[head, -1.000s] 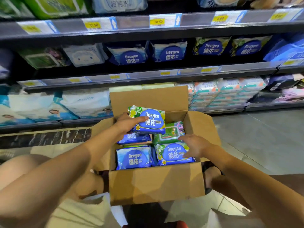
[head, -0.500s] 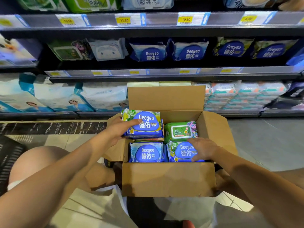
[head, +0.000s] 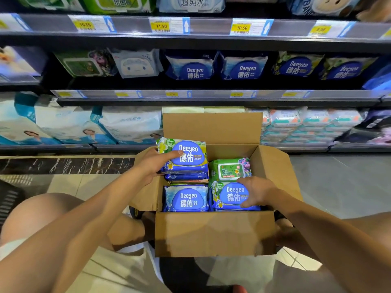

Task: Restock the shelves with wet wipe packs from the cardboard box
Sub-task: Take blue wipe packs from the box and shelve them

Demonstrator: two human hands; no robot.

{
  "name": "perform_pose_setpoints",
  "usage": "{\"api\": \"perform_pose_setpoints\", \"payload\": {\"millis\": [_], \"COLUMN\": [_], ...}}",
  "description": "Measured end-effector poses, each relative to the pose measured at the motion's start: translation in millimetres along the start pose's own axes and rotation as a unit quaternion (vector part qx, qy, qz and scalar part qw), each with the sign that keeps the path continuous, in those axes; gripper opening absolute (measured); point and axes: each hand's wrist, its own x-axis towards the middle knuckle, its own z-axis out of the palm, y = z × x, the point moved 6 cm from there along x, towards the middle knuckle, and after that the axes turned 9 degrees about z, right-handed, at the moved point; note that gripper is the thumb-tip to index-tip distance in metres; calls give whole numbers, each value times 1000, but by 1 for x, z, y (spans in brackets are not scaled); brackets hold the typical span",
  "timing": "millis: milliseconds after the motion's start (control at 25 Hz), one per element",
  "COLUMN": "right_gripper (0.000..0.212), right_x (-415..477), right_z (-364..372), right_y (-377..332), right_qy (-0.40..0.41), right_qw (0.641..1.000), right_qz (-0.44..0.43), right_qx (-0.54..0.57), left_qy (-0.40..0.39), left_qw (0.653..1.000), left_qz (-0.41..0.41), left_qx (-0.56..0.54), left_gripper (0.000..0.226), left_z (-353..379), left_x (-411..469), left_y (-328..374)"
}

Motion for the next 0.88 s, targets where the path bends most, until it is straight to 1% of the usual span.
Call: {"api": "perform_pose_setpoints", "payload": {"millis": [200,400,480,560,640,720,800,880], "right_gripper": [97,96,92,89,86,79,73,73], "right_x": [-14,-31,-39,-50,-65,-81,-98,-115], "right_z": [-21,-55,-75,-98,-123,-147,-169,-191], "right_y": [-3,-2,0,5,10,15,21,28], "right_qy": [64,96,117,145,167,184,204,227], "right_qw": [998,993,988,984,979,975,973,969], "right_qz": [10,7,4,3,1,-13,-20,-15], "right_qx": [1,70,99,105,115,121,105,95], "left_qy": [7,5,9,14,21,30,33,23], "left_qw": [1000,999,999,998,997,996,994,992], "left_qz": [10,21,37,54,69,78,95,111], "left_qx": [-7,-24,-27,-30,-30,-37,-51,-48], "left_gripper": [29,43,40,34,42,51,51,51], "left_z": [-1,-5,-6,-7,-9,-11,-11,-6], "left_x": [2,1,1,-2,-5,-6,-10,-14], "left_y": [4,15,25,36,47,60,77,97]}}
